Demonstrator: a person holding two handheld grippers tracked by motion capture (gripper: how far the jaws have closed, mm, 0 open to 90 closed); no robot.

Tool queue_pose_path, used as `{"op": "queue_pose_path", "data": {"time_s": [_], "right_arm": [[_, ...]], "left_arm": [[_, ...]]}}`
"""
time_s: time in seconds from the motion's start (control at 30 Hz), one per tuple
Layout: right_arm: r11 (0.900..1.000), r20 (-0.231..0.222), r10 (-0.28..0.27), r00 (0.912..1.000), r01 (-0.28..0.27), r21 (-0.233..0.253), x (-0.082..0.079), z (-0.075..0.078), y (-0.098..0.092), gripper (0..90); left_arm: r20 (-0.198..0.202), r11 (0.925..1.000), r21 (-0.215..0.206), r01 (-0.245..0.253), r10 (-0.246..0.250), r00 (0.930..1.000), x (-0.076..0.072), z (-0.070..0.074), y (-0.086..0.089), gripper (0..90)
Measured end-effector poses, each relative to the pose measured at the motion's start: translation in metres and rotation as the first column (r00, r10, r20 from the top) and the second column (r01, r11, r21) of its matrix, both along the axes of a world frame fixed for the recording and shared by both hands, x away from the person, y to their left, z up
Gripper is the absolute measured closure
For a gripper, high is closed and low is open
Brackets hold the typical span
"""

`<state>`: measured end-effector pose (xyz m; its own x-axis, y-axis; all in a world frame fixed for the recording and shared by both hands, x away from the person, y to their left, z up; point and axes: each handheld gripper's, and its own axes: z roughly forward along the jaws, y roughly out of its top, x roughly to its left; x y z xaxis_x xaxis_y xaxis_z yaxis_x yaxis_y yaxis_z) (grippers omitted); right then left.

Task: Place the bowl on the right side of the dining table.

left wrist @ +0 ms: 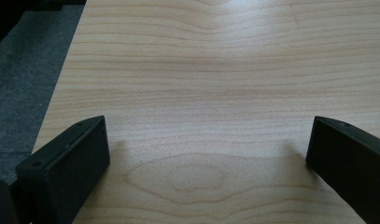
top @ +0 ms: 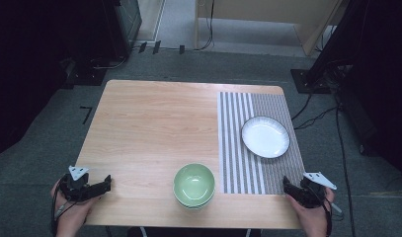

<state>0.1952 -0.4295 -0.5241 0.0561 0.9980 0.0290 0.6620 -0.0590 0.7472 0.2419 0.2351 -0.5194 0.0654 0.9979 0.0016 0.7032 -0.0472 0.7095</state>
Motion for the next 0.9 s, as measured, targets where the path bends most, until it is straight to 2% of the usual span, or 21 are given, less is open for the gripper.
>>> {"op": "queue_pose_path", "data": {"time_s": [0.2, 0.3, 0.33, 0.37, 0.47, 0.5, 0.6, 0.9], "right_arm": [[1.0, -0.001, 0.0, 1.0, 0.0, -0.001, 0.0, 0.0, 0.0, 24.4], [1.0, -0.008, -0.015, 0.9998, 0.016, 0.014, 0.0, 0.001, 0.0, 22.0], [0.999, -0.002, -0.015, 0.9999, 0.015, 0.035, 0.0, 0.003, -0.001, 20.8], [0.998, 0.035, -0.019, 0.9992, 0.016, 0.063, -0.002, 0.008, -0.001, 19.5], [0.996, 0.071, -0.028, 0.9971, 0.022, 0.086, -0.004, 0.019, 0.002, 17.7], [0.996, 0.071, -0.028, 0.9971, 0.022, 0.086, -0.004, 0.019, 0.002, 17.7], [0.997, 0.102, -0.021, 0.9946, 0.014, 0.072, -0.007, 0.034, 0.013, 17.0], [0.997, 0.157, 0.019, 0.9874, -0.031, 0.068, -0.006, 0.054, 0.039, 17.3]], "left_arm": [[0.0, 0.9999, -0.001, -0.014, 0.014, 0.9999, 0.0, 0.0, -0.001, 0.0], [0.001, 0.9999, -0.001, -0.014, 0.014, 0.9999, 0.0, 0.0, -0.001, 0.0], [0.0, 0.9999, 0.0, -0.015, 0.015, 0.9999, 0.0, 0.0, -0.001, 0.0], [0.0, 0.9999, 0.0, -0.015, 0.015, 0.9999, 0.0, 0.0, -0.001, 0.0], [0.0, 0.9998, 0.001, -0.018, 0.018, 0.9998, 0.0, 0.0, -0.001, 0.0], [0.0, 0.9998, 0.001, -0.018, 0.018, 0.9998, 0.0, 0.0, -0.001, 0.0], [0.0, 0.9998, 0.0, -0.022, 0.022, 0.9998, 0.0, 0.0, -0.001, 0.0], [0.0, 0.9997, 0.0, -0.023, 0.023, 0.9997, 0.0, 0.0, -0.001, 0.0]]}}
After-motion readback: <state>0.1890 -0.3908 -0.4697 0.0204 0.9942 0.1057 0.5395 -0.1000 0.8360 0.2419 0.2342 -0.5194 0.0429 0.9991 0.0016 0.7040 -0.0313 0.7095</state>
